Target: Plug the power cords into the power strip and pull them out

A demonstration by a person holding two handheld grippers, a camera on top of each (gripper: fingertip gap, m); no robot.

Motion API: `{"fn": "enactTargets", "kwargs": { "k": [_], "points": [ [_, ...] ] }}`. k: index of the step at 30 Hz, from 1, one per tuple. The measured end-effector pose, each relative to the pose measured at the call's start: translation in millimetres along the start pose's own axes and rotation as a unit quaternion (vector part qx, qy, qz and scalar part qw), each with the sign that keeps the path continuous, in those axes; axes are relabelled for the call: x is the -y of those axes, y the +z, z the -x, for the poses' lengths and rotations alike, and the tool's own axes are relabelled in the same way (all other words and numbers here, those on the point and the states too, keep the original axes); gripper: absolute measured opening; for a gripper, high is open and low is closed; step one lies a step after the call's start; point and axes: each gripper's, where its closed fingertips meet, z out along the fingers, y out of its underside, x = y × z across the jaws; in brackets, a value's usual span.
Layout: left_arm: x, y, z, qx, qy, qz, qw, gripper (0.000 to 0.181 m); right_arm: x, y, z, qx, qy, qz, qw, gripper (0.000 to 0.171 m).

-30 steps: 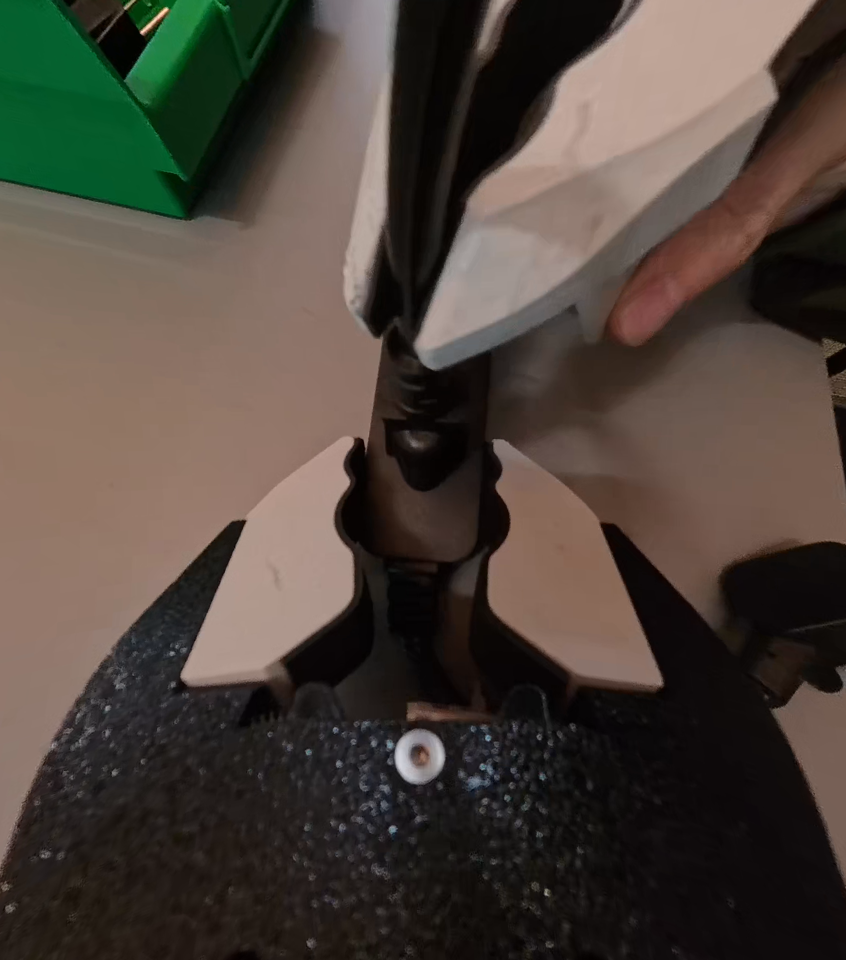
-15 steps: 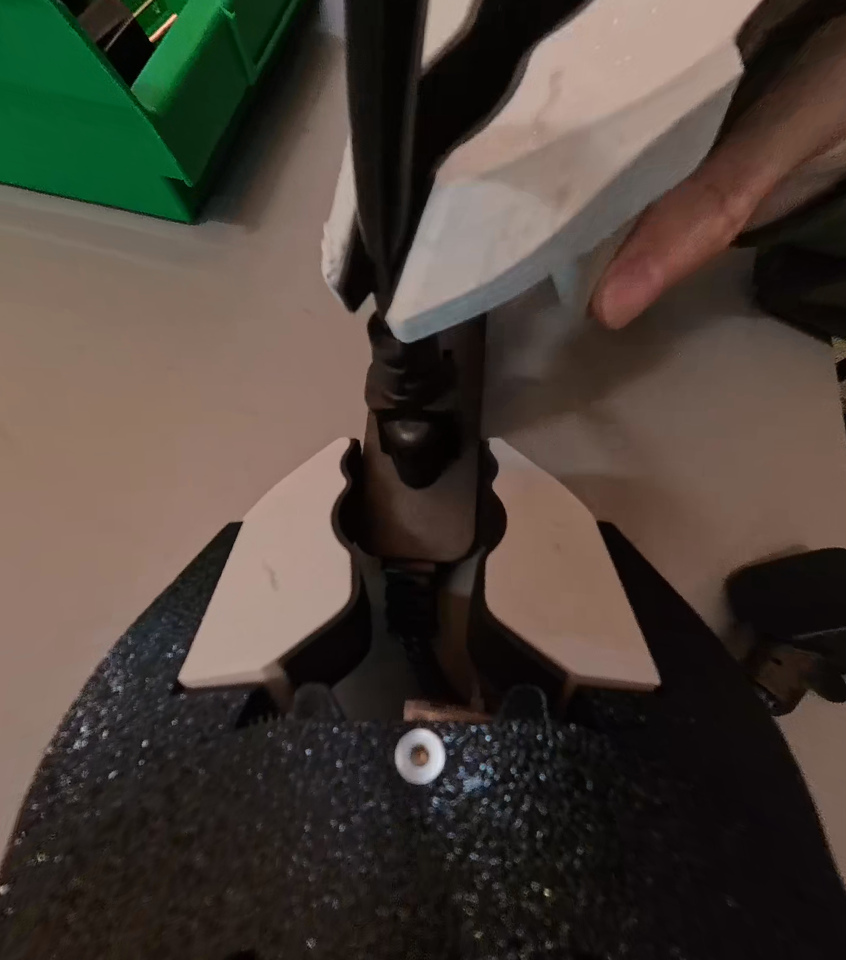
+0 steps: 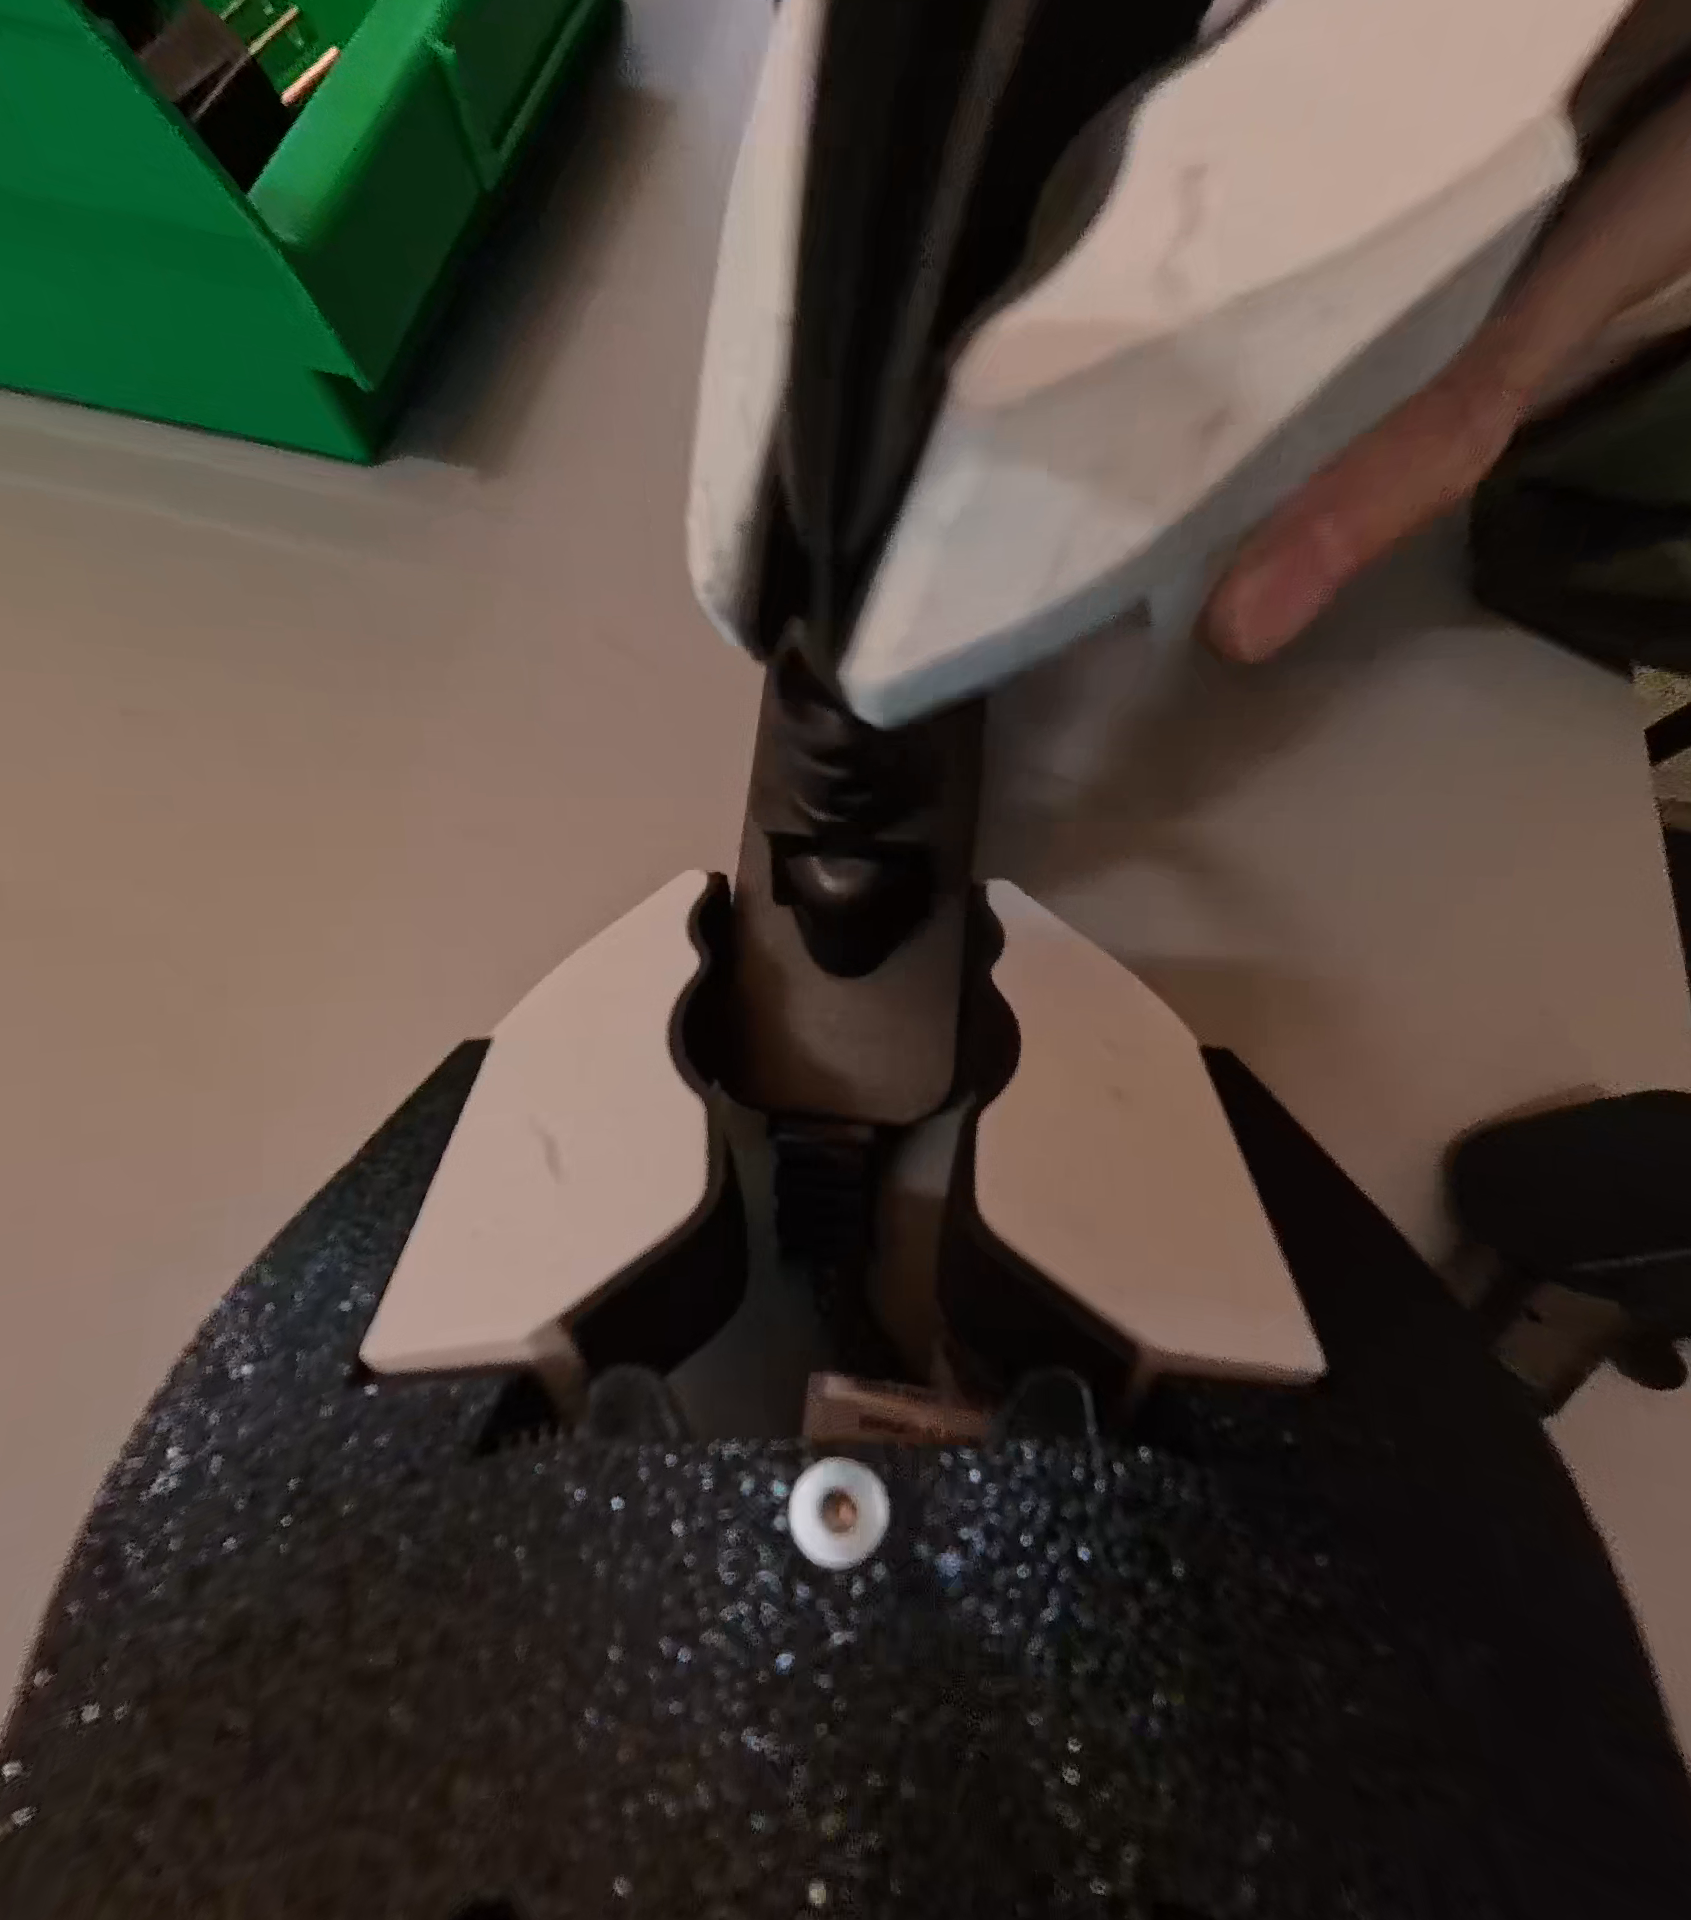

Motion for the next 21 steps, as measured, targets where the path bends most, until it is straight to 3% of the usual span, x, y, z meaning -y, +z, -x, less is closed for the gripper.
{"fn": "enactTargets", "kwargs": {
  "k": [3, 7, 9, 11, 14, 18, 21],
  "points": [
    [0.7, -0.9, -0.9, 0.002, 0.02, -0.004, 1.0, 0.044, -0.4, 0.7, 6.3, 0.006, -0.045, 0.028, 0.999, 0.008],
    [-0.3, 1.0, -0.6, -0.002, 0.0, 0.004, 1.0, 0.044, -0.3, -2.8, -5.6, -0.005, 0.012, -0.006, 1.0, 0.008],
    [1.3, -0.6, -0.7, 0.001, 0.032, -0.004, 0.999, 0.044, 0.0, -0.8, 11.3, 0.033, -0.016, -0.001, 0.999, 0.009],
    [0.4, 0.1, -1.5, 0.005, 0.028, 0.0, 1.0, 0.044, -1.1, -2.8, 6.4, 0.021, -0.037, 0.026, 0.999, 0.008],
    [0.2, 2.3, -3.4, -0.006, 0.009, 0.005, 1.0, 0.043, -1.0, -6.3, -4.0, 0.011, 0.004, 0.0, 1.0, 0.009],
    [0.6, 2.0, -1.1, -0.005, 0.023, 0.004, 1.0, 0.044, -1.1, -4.8, 1.5, 0.009, -0.035, 0.029, 0.999, 0.008],
    [0.9, 2.3, -2.9, -0.014, 0.01, 0.004, 1.0, 0.044, 1.0, -6.3, -5.5, 0.006, 0.014, -0.015, 1.0, 0.008]
  ]
}}
